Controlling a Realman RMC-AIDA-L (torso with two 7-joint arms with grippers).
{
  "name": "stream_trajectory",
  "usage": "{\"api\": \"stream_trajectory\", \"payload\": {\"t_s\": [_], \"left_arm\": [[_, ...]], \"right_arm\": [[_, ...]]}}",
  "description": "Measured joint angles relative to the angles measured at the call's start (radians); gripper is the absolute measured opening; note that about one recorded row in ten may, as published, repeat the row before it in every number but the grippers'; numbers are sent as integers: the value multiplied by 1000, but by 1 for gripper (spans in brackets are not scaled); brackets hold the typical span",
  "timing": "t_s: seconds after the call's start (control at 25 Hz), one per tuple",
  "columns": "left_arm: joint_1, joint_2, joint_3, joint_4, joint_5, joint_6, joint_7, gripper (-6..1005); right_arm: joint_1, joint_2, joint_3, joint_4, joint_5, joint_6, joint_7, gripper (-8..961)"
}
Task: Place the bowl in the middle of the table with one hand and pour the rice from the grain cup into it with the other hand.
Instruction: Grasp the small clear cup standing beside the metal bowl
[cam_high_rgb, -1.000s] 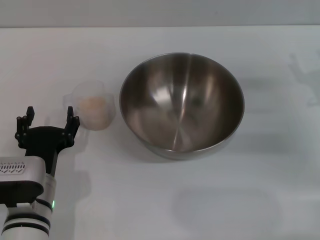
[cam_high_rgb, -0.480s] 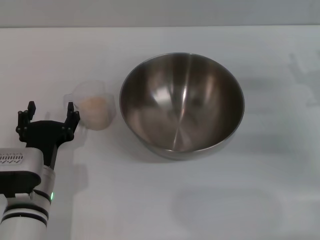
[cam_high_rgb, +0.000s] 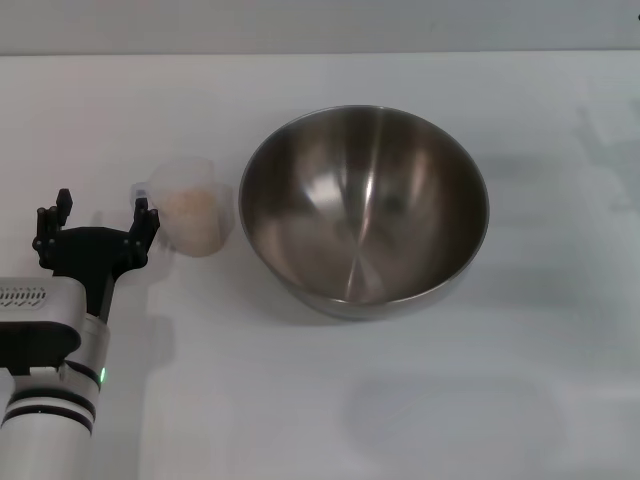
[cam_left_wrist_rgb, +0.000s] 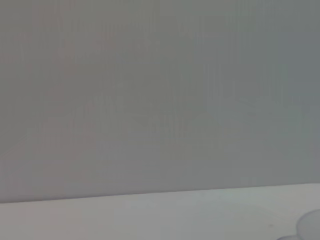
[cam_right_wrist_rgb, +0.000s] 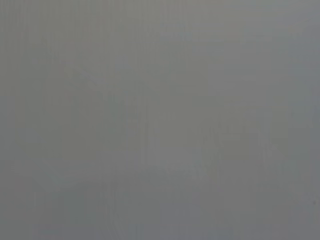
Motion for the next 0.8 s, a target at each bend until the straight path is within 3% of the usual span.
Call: {"api": "stream_trajectory", "payload": {"t_s": [0.64, 0.72, 0.8], "left_arm": [[-46, 0, -1, 47, 7, -48, -16, 756], [-52, 0, -1, 52, 8, -59, -19, 535], [-58, 0, -1, 60, 9, -71, -32, 466]], "right_arm": [[9, 3, 2, 2, 0, -1, 0, 793], [9, 4, 2, 3, 0, -2, 0, 793], [8, 5, 2, 5, 0, -2, 0, 793]]}}
